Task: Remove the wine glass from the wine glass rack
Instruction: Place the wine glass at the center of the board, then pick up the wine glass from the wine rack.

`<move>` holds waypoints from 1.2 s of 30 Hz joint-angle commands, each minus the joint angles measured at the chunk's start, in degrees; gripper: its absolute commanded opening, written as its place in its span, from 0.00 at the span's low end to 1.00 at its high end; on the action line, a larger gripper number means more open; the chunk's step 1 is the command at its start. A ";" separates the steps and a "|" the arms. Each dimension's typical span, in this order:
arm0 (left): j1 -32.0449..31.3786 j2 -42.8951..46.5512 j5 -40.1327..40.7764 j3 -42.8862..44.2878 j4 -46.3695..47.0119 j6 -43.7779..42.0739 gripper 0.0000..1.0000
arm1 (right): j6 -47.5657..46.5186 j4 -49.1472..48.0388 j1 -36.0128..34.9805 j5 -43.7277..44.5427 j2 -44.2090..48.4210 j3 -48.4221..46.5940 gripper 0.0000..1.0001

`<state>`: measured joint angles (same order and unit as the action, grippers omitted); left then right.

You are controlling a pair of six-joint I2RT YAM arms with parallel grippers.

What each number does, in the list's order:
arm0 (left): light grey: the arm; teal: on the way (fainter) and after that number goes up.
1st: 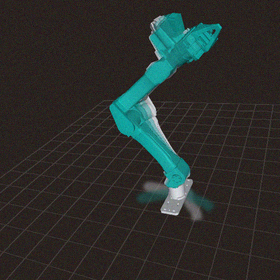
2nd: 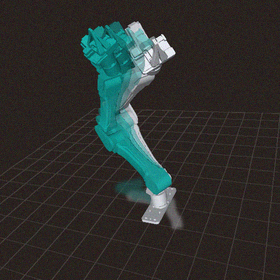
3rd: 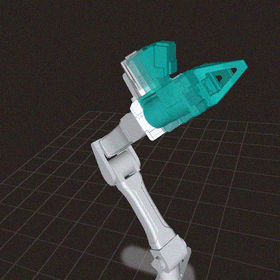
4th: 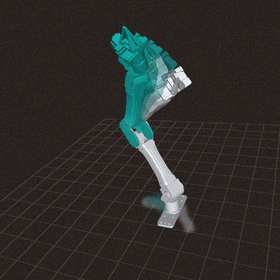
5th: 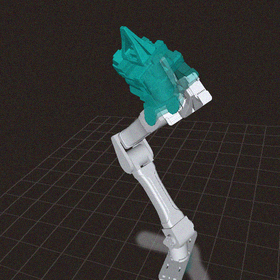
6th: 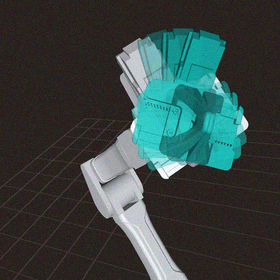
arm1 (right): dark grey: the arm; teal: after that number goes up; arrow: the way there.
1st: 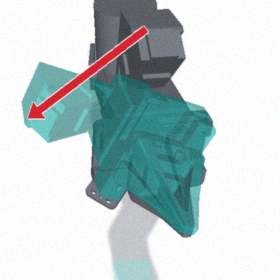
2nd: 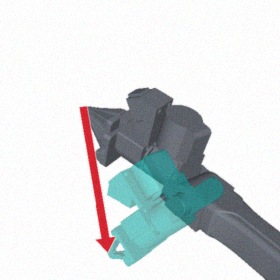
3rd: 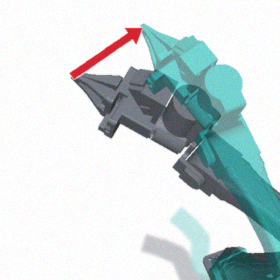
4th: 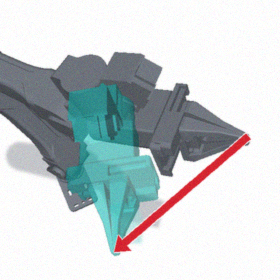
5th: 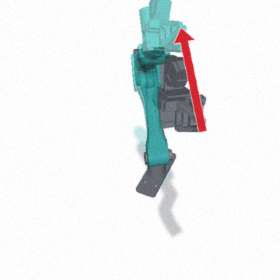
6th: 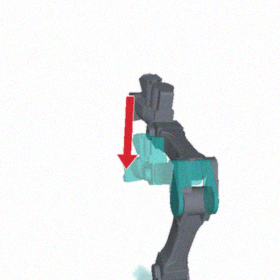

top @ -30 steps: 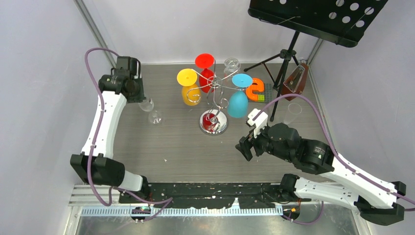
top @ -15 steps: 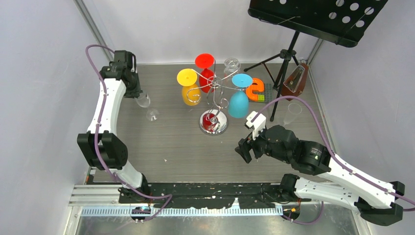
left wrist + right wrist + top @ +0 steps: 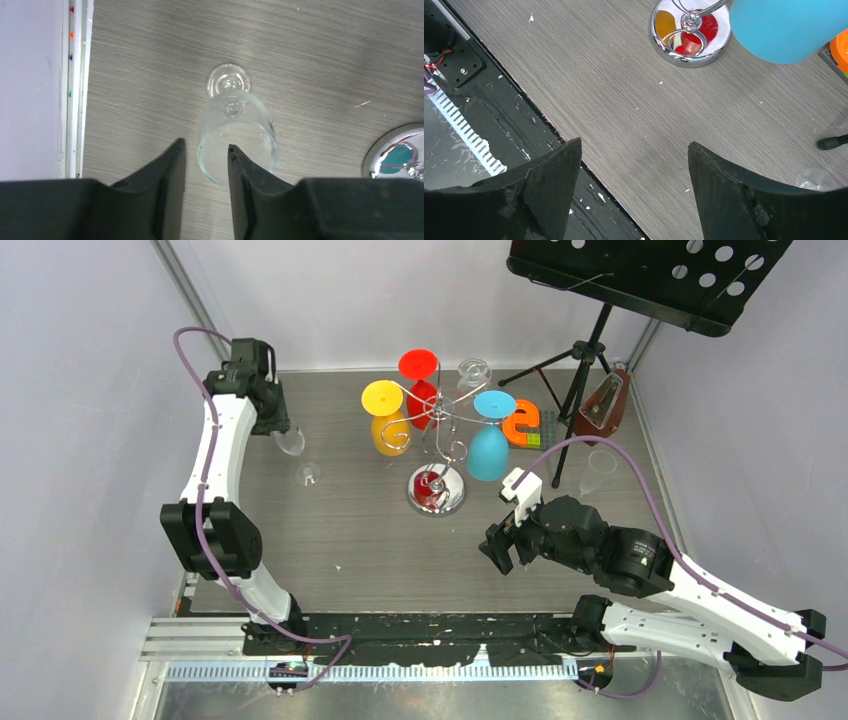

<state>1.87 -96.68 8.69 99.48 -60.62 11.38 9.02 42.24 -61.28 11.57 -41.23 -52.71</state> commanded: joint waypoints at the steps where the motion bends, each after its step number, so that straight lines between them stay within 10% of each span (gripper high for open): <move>1: 0.09 0.81 -0.86 3.47 1.57 -0.17 0.40 | 1.03 -0.94 0.10 0.08 0.12 -1.06 0.84; 16: -3.68 12.41 0.47 -2.63 2.42 0.51 0.78 | 1.93 1.93 0.15 1.34 -1.53 -3.91 0.85; 25: -7.61 22.92 -2.27 -6.88 3.25 2.00 0.79 | 3.55 3.50 0.17 2.67 -1.97 -4.91 0.85; 36: -9.52 30.31 -25.22 -5.44 6.38 9.26 0.79 | 5.25 4.12 0.12 3.63 -2.36 -4.56 0.85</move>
<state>-7.44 -68.60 -3.86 92.88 -59.68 16.23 12.78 47.00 -61.28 13.87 -43.18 -55.44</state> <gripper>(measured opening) 0.792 0.848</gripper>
